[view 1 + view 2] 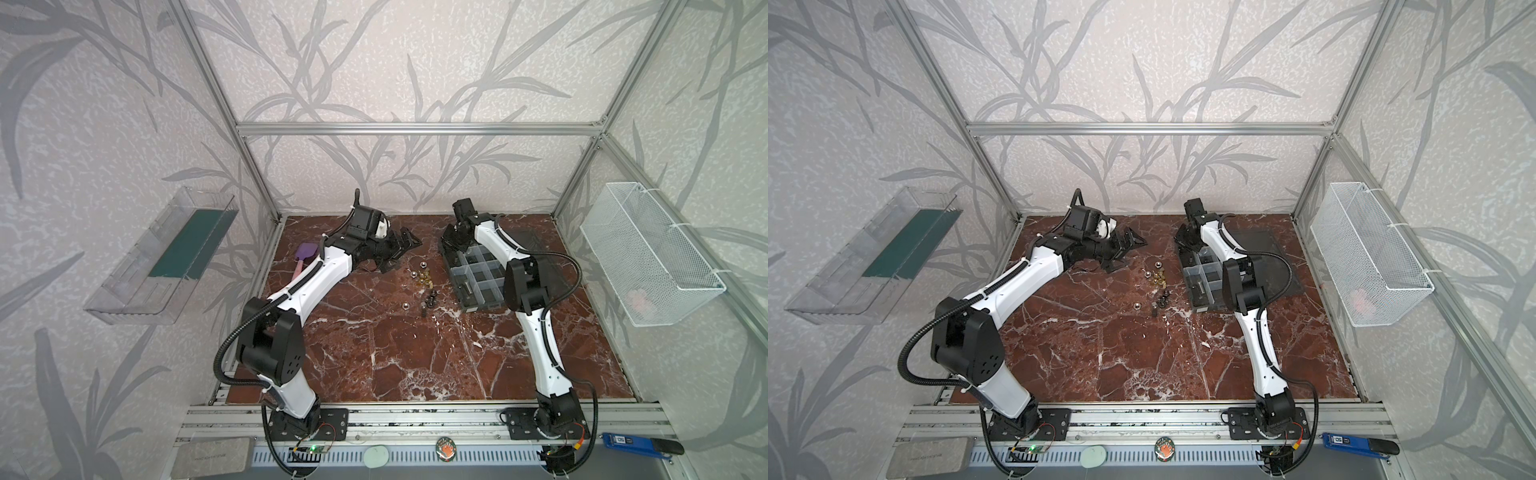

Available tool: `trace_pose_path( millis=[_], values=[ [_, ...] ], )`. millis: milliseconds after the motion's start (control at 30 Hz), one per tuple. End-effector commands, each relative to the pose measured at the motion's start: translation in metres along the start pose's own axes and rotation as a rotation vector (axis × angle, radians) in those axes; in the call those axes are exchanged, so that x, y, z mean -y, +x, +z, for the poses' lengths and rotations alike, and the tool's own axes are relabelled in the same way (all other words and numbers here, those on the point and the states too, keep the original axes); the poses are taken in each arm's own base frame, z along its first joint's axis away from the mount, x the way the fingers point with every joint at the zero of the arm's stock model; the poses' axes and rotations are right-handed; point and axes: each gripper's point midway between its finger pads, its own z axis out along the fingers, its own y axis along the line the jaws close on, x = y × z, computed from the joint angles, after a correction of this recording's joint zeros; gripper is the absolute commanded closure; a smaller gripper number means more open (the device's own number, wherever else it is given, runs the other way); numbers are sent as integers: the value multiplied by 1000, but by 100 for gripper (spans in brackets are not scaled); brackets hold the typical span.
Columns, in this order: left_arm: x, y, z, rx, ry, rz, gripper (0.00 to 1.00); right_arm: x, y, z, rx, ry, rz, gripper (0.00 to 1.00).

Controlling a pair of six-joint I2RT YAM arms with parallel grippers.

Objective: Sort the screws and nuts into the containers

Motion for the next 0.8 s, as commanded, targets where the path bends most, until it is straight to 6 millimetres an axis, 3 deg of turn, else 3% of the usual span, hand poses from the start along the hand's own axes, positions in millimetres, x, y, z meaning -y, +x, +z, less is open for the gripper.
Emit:
trace_pose_path(
  millis=[0, 367, 767],
  values=[
    [14, -4, -17, 34, 20, 25, 1, 51, 43, 21, -159, 151, 76, 82],
    [12, -2, -16, 33, 17, 20, 1, 66, 42, 6, -172, 238, -25, 84],
    [12, -2, -14, 29, 20, 16, 1, 61, 45, 18, -210, 195, -47, 85]
  ],
)
